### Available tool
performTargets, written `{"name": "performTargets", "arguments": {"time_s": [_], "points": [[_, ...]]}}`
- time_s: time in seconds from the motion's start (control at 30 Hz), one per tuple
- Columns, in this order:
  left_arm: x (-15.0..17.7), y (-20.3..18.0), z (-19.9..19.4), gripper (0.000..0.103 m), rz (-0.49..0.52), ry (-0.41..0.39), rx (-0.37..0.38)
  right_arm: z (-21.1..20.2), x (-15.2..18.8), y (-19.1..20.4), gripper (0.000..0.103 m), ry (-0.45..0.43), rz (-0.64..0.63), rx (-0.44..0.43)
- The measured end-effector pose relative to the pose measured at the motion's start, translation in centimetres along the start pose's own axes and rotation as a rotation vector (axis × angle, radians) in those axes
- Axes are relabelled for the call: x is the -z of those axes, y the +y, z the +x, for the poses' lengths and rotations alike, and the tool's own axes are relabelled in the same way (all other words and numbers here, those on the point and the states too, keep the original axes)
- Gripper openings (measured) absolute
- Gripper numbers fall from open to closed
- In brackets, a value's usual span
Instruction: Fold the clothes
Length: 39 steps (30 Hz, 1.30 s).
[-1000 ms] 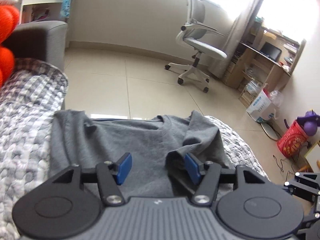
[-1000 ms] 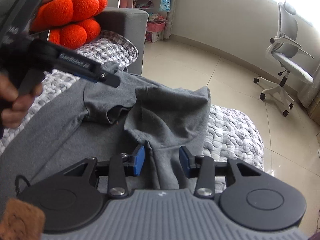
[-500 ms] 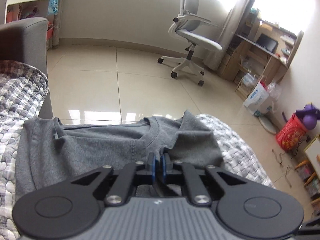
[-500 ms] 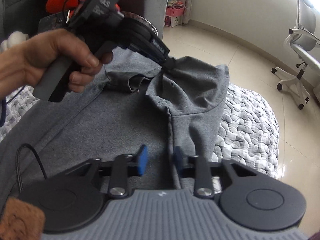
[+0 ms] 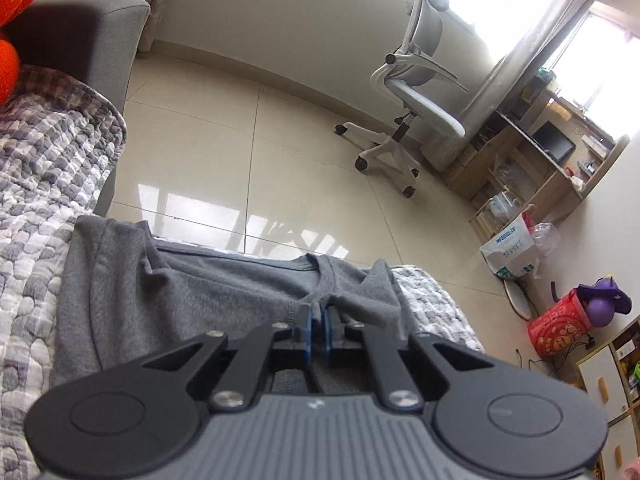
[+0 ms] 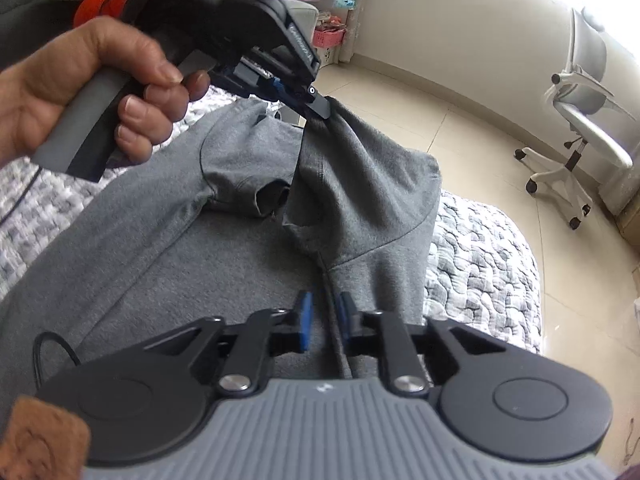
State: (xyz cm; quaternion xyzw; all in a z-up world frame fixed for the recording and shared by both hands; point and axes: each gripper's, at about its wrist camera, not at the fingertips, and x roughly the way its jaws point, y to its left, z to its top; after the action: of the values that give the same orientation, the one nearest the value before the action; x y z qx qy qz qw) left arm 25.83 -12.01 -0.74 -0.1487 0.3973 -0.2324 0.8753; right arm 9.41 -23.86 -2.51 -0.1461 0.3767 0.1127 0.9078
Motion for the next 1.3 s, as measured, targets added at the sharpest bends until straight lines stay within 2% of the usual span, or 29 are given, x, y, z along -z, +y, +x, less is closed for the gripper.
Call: {"name": "performTargets", "arguments": {"time_s": [0.07, 0.17, 0.2, 0.27, 0.3, 0.33, 0.37, 0.4, 0.43, 0.47, 0.53, 0.67, 0.77, 0.8, 0.9, 1.0, 1.1, 1.23, 1.3], "points": [[0.3, 0.3, 0.4, 0.007, -0.013, 0.01, 0.032, 0.3, 0.2, 0.4, 0.044, 0.003, -0.029, 0.013], [0.4, 0.2, 1.1, 0.027, 0.007, 0.023, 0.03, 0.8, 0.4, 0.2, 0.044, 0.023, -0.03, 0.01], [0.5, 0.0, 1.4, 0.033, 0.029, 0.028, 0.026, 1.0, 0.5, 0.2, 0.04, 0.031, -0.034, 0.016], [0.8, -0.3, 2.0, 0.036, 0.066, 0.043, 0.013, 1.6, 0.7, 0.2, 0.028, 0.053, -0.043, 0.043], [1.0, -0.4, 2.4, 0.036, 0.075, 0.05, 0.01, 1.8, 0.8, 0.1, 0.017, 0.059, -0.041, 0.048], [1.1, -0.2, 2.7, 0.036, 0.069, 0.05, 0.011, 2.0, 0.8, 0.0, 0.008, 0.062, -0.037, 0.053], [1.1, -0.1, 3.0, 0.034, 0.062, 0.049, 0.012, 2.0, 0.8, -0.1, 0.005, 0.058, -0.029, 0.055], [1.2, 0.0, 3.2, 0.027, 0.056, 0.049, 0.012, 1.8, 0.7, -0.2, 0.002, 0.05, -0.024, 0.055], [1.2, 0.2, 3.4, 0.004, 0.051, 0.052, 0.011, 1.5, 0.6, -0.2, 0.002, 0.037, -0.014, 0.051], [1.1, 0.3, 3.5, 0.003, 0.041, 0.058, 0.01, 1.0, 0.4, -0.2, 0.002, 0.018, 0.002, 0.044], [0.6, 0.8, 2.6, 0.002, 0.0, 0.03, 0.027, -0.1, 0.0, -0.3, 0.002, -0.019, 0.034, 0.029], [-0.9, 1.5, -1.0, 0.002, -0.095, -0.093, 0.094, -1.7, -0.9, -1.1, 0.002, -0.105, 0.142, -0.024], [-1.7, 1.6, -2.2, 0.002, -0.085, -0.127, 0.065, -2.1, -1.5, -1.1, 0.002, -0.141, 0.188, -0.054], [-1.8, 1.6, -2.3, 0.002, -0.072, -0.129, 0.049, -1.8, -1.6, -0.8, 0.002, -0.135, 0.183, -0.054], [-0.9, 2.2, -0.5, 0.002, -0.065, -0.061, -0.018, -0.1, -1.7, 0.2, 0.003, -0.072, 0.16, -0.06], [0.3, 3.8, 0.6, 0.002, -0.099, -0.036, -0.056, -0.1, -1.7, 0.7, 0.011, -0.055, 0.145, -0.079], [0.4, 4.5, -0.1, 0.002, -0.116, -0.05, -0.041, -0.5, -1.6, 0.9, 0.012, -0.051, 0.132, -0.093], [0.3, 4.1, -0.9, 0.002, -0.09, -0.059, -0.035, -0.1, -1.2, 0.7, 0.016, -0.028, 0.098, -0.058], [0.1, 4.1, -1.0, 0.002, -0.116, -0.044, -0.024, 0.0, -1.1, 0.9, 0.018, -0.022, 0.076, -0.039]]}}
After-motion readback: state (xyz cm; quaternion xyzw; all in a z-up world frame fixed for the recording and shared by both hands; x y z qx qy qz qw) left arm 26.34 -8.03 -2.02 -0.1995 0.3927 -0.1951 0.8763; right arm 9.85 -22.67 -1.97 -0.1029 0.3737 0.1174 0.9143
